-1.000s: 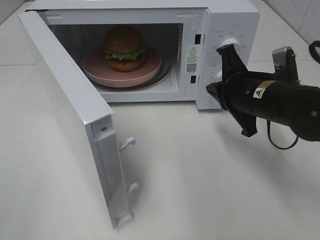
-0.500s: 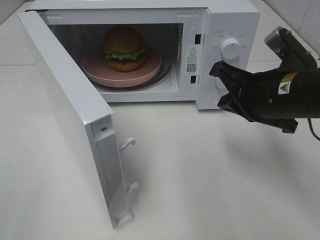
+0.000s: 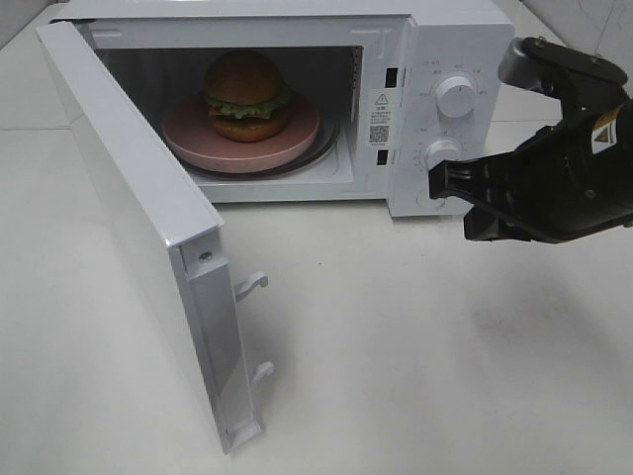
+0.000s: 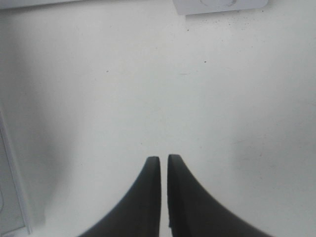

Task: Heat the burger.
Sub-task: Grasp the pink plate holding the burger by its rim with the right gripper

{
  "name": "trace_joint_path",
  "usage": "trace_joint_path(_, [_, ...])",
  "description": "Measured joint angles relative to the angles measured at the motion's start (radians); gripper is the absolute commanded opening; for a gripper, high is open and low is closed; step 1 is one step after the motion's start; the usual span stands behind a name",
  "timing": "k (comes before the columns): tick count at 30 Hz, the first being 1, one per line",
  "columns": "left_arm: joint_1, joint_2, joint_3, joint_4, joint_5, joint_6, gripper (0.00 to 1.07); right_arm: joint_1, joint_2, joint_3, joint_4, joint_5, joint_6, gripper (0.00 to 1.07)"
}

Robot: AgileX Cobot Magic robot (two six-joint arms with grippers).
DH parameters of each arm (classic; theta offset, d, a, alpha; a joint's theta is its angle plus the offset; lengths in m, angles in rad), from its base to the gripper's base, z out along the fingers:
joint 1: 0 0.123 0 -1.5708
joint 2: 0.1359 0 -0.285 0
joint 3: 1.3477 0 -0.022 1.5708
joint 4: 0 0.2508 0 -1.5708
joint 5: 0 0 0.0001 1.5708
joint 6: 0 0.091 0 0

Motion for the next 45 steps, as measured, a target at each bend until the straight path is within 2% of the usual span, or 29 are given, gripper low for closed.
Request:
trace_joint_path(7, [0.0, 0.0, 0.0, 0.0, 0.0, 0.0, 1.03, 0.0, 0.001, -0.08, 0.0, 0.141, -0.255, 0.08])
trace_joint_path(10, [0.0, 0.0, 0.0, 0.0, 0.0, 0.0, 1.03, 0.0, 0.001, -0.085, 0.0, 0.149, -0.301, 0.08])
trace_joint_path(12, [0.0, 0.0, 0.0, 0.0, 0.0, 0.0, 1.03, 0.0, 0.001, -0.093, 0.0, 0.164, -0.447, 0.08])
trace_joint_path(13, [0.0, 0.0, 0.0, 0.0, 0.0, 0.0, 1.03, 0.0, 0.001, -0.093, 0.0, 0.164, -0.447, 0.08])
trace_joint_path(15, [0.0, 0.0, 0.0, 0.0, 0.0, 0.0, 1.03, 0.0, 0.001, -0.094, 0.0, 0.169, -0.648, 0.08])
trace_joint_path(16, [0.0, 0.0, 0.0, 0.0, 0.0, 0.0, 1.03, 0.0, 0.001, -0.094, 0.0, 0.169, -0.648, 0.08])
trace_joint_path(18, [0.0, 0.0, 0.0, 0.0, 0.0, 0.0, 1.03, 0.0, 0.001, -0.095, 0.0, 0.168, -0.899, 0.08])
trace_joint_path(20, [0.0, 0.0, 0.0, 0.0, 0.0, 0.0, 1.03, 0.0, 0.001, -0.095, 0.0, 0.168, -0.947, 0.08])
trace_joint_path(21, [0.0, 0.0, 0.0, 0.0, 0.0, 0.0, 1.03, 0.0, 0.001, -0.095, -0.007, 0.168, -1.057, 0.08])
trace_joint_path(22, [0.0, 0.0, 0.0, 0.0, 0.0, 0.0, 1.03, 0.0, 0.001, -0.095, -0.007, 0.168, -1.057, 0.08])
trace_joint_path(24, [0.0, 0.0, 0.0, 0.0, 0.0, 0.0, 1.03, 0.0, 0.001, -0.095, -0.01, 0.167, -1.198, 0.08])
trace_joint_path(28, [0.0, 0.0, 0.0, 0.0, 0.0, 0.0, 1.03, 0.0, 0.001, -0.095, -0.047, 0.167, -1.324, 0.09])
trace_joint_path(30, [0.0, 0.0, 0.0, 0.0, 0.0, 0.0, 1.03, 0.0, 0.001, -0.095, -0.105, 0.166, -1.404, 0.13])
trace_joint_path(33, [0.0, 0.0, 0.0, 0.0, 0.0, 0.0, 1.03, 0.0, 0.001, -0.095, -0.128, 0.165, -1.413, 0.15])
trace_joint_path(34, [0.0, 0.0, 0.0, 0.0, 0.0, 0.0, 1.03, 0.0, 0.001, -0.095, -0.134, 0.165, -1.413, 0.21])
trace_joint_path(35, [0.0, 0.0, 0.0, 0.0, 0.0, 0.0, 1.03, 0.0, 0.001, -0.095, -0.138, 0.164, -1.41, 0.31])
trace_joint_path(36, [0.0, 0.0, 0.0, 0.0, 0.0, 0.0, 1.03, 0.0, 0.001, -0.095, -0.138, 0.164, -1.41, 0.31])
trace_joint_path(37, [0.0, 0.0, 0.0, 0.0, 0.0, 0.0, 1.03, 0.0, 0.001, -0.095, -0.138, 0.161, -1.407, 0.36])
trace_joint_path(38, [0.0, 0.0, 0.0, 0.0, 0.0, 0.0, 1.03, 0.0, 0.001, -0.095, -0.138, 0.15, -1.39, 0.52])
trace_joint_path(39, [0.0, 0.0, 0.0, 0.0, 0.0, 0.0, 1.03, 0.0, 0.001, -0.095, -0.138, 0.15, -1.39, 0.52])
trace_joint_path(40, [0.0, 0.0, 0.0, 0.0, 0.0, 0.0, 1.03, 0.0, 0.001, -0.095, -0.138, 0.134, -1.355, 0.61])
trace_joint_path(41, [0.0, 0.0, 0.0, 0.0, 0.0, 0.0, 1.03, 0.0, 0.001, -0.095, -0.138, 0.134, -1.355, 0.61])
trace_joint_path(43, [0.0, 0.0, 0.0, 0.0, 0.0, 0.0, 1.03, 0.0, 0.003, -0.095, -0.139, 0.101, -1.303, 0.9])
trace_joint_path(44, [0.0, 0.0, 0.0, 0.0, 0.0, 0.0, 1.03, 0.0, 0.003, -0.095, -0.139, 0.101, -1.303, 0.9])
trace_joint_path(45, [0.0, 0.0, 0.0, 0.0, 0.0, 0.0, 1.03, 0.001, 0.008, -0.095, -0.141, 0.091, -1.278, 0.95])
